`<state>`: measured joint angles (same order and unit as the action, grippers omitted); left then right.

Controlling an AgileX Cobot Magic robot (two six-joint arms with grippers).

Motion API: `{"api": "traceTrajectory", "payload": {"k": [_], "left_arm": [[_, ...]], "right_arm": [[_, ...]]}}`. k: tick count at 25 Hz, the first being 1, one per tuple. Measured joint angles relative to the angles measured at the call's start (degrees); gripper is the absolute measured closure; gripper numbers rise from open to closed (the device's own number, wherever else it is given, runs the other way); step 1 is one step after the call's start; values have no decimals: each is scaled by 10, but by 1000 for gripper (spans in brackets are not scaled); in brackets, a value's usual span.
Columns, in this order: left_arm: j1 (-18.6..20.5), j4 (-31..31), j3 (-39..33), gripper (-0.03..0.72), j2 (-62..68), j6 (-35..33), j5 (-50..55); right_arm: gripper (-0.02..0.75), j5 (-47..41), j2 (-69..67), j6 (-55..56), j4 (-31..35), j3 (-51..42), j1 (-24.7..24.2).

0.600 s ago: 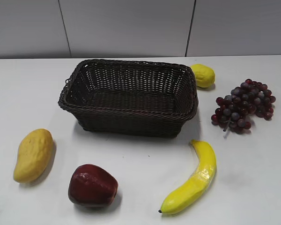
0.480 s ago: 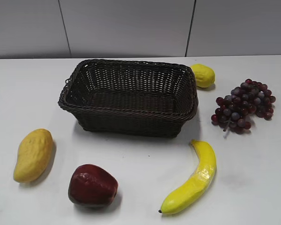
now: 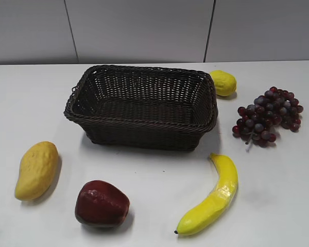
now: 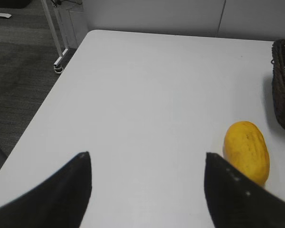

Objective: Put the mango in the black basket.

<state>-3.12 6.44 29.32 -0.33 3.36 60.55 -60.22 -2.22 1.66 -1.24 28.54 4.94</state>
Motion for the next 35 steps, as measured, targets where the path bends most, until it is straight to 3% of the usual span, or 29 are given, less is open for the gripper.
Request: {"api": "traceTrajectory", "payload": {"k": [15,27,35], "left_arm": [[-1,47,0,127,25,-2,-8],[-1,4,5,89,265,-50,-23],[-1,-84,46,95,457,-70,-124]], "right_arm": [[330,0,0,0,0,0,0],[330,0,0,0,0,0,0],[330,0,0,0,0,0,0]]}}
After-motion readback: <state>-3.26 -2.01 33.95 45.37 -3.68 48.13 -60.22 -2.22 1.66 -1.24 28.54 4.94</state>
